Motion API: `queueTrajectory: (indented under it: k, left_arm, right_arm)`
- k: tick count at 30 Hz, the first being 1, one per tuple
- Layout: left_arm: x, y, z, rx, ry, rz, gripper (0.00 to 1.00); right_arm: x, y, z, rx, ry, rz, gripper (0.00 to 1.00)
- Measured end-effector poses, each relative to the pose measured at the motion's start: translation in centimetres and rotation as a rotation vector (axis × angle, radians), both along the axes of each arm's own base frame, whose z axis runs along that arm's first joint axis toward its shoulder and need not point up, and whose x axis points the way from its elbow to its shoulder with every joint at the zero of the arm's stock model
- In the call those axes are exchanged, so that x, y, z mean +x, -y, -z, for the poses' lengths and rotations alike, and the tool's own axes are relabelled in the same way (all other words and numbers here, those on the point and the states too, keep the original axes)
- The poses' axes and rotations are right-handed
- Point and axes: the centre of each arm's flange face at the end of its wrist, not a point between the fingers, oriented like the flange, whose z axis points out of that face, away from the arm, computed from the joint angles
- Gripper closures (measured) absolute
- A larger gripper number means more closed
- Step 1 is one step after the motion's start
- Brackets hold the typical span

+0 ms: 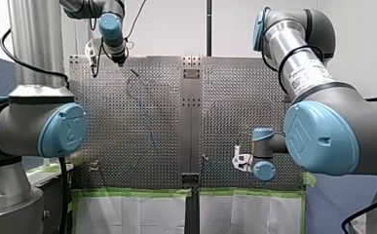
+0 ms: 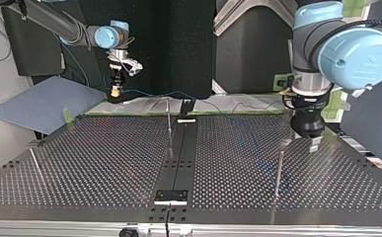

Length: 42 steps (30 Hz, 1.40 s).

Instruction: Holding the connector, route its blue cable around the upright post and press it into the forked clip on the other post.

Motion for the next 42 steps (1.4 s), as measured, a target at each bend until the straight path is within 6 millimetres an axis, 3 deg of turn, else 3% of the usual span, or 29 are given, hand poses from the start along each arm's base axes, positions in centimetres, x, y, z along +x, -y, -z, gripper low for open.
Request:
queueTrajectory:
  k: [6, 12, 21, 32, 42]
  left_arm:
    - [-0.2, 1.3, -0.2, 0.004, 0.029, 0.070, 0.00]
    - [-0.5, 2.2, 1.2, 0.044, 0.034, 0.114, 0.00]
    - [-1.1, 3.2, 4.8, 0.107, 0.022, 0.125, 0.00]
    - [-1.4, 6.5, 12.6, 0.162, -0.059, 0.139, 0.00]
    - [0.4, 10.2, 13.2, 0.236, -0.009, 0.147, 0.00]
  right_arm:
    - [0.1, -0.1, 0.0, 0.001, 0.000, -0.003, 0.98]
    - [0.3, -0.2, 0.0, 0.000, 0.000, -0.006, 0.98]
    - [0.5, -0.3, 0.0, -0.002, 0.005, -0.018, 0.98]
    - [0.6, -0.4, 0.1, 0.004, 0.008, -0.030, 0.98]
    - [0.6, -0.4, 0.1, 0.006, 0.008, -0.030, 0.98]
